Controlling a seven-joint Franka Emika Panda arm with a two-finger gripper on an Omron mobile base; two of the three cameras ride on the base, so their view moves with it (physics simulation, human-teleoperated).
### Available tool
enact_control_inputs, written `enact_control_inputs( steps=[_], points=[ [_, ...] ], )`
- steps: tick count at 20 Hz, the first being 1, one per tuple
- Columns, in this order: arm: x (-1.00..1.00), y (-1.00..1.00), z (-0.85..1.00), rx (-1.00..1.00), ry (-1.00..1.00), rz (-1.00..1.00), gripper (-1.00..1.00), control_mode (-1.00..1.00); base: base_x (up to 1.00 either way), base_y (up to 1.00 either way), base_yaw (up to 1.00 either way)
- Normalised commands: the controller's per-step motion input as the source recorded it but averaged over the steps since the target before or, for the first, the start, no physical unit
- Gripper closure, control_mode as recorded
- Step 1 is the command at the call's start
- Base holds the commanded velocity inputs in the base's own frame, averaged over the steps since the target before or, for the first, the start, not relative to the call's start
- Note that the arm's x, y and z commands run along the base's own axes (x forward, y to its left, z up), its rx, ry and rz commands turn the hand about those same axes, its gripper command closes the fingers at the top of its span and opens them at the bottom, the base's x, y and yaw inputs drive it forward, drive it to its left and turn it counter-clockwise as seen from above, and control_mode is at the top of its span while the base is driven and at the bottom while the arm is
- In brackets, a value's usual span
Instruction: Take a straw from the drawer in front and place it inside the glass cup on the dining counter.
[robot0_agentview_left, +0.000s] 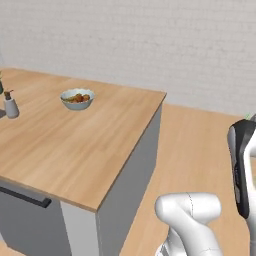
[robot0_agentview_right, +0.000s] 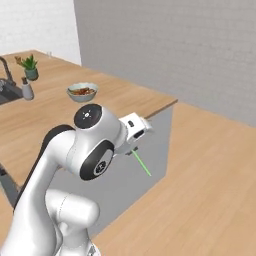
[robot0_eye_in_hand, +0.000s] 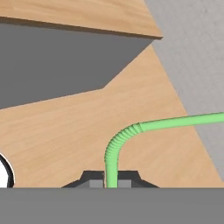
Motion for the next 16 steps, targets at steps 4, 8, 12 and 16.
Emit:
enact_control_inputs(
  steps=[4,8,12,16],
  points=[
    [0.00,0.00,0.00,0.00,0.00,0.00,1.00,1.00,0.03,-0.98,0.02],
    [0.00,0.00,0.00,0.00,0.00,0.00,1.00,1.00,0.73,-0.84,0.10],
    [0.00,0.00,0.00,0.00,0.00,0.00,1.00,1.00,0.99,-0.84,0.17],
    [0.00,0.00,0.00,0.00,0.00,0.00,1.00,1.00,1.00,-0.78,0.21]
  ],
)
